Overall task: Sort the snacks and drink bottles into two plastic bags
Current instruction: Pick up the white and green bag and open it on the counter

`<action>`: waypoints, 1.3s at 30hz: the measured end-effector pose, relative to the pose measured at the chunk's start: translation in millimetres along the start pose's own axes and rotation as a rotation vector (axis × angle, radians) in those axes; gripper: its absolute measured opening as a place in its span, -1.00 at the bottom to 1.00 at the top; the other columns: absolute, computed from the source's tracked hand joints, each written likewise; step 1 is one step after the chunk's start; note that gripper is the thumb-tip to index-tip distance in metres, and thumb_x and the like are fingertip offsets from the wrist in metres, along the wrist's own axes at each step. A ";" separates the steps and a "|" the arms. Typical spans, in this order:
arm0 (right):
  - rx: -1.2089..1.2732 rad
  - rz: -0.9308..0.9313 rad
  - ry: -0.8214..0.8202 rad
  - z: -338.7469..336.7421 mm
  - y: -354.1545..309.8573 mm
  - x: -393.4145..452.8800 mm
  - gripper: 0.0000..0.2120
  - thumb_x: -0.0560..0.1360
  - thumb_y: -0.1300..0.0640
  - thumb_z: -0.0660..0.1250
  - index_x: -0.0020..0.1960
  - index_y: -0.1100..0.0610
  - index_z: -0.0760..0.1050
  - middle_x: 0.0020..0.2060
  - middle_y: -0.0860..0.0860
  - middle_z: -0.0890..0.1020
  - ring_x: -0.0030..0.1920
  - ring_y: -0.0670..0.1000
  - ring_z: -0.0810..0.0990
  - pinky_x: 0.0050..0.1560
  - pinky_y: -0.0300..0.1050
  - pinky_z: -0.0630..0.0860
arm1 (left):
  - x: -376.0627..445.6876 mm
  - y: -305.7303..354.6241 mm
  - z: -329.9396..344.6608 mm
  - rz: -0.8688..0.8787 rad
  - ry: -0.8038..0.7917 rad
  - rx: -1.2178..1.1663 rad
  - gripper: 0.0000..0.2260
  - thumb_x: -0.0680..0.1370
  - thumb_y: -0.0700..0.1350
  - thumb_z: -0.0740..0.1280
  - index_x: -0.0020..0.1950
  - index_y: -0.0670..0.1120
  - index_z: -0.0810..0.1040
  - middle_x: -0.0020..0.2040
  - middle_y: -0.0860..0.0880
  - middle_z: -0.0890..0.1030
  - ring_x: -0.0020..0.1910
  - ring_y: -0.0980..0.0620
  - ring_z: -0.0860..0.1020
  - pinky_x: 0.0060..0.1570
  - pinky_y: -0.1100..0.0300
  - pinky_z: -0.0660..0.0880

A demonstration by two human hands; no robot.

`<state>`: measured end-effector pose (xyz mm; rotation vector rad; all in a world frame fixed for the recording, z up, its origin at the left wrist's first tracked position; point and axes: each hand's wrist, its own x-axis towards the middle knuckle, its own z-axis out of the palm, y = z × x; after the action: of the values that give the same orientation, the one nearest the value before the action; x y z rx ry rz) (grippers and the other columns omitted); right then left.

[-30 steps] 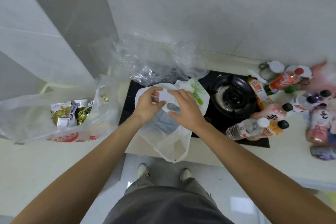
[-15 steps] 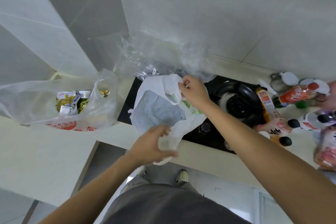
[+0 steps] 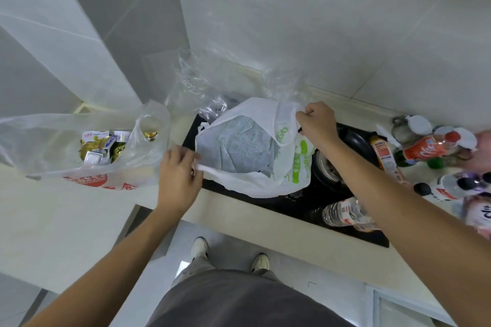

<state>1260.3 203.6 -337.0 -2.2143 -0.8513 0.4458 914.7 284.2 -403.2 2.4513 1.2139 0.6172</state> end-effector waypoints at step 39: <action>-0.008 0.202 -0.144 7.0 33.1 -60.3 -0.74 0.37 -0.01 0.13 -0.07 0.07 0.50 0.03 0.08 0.51 0.07 0.12 0.50 0.11 0.11 0.46 | 103.0 59.6 56.2 -0.153 -0.431 -0.343 -0.54 0.59 0.08 0.18 0.49 0.06 0.44 0.42 -0.06 0.46 0.39 -0.08 0.45 0.34 -0.16 0.46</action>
<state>1227.6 148.1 -362.1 -2.3069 -0.7049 0.7068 1039.1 327.1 -398.9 2.0413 1.0107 0.2120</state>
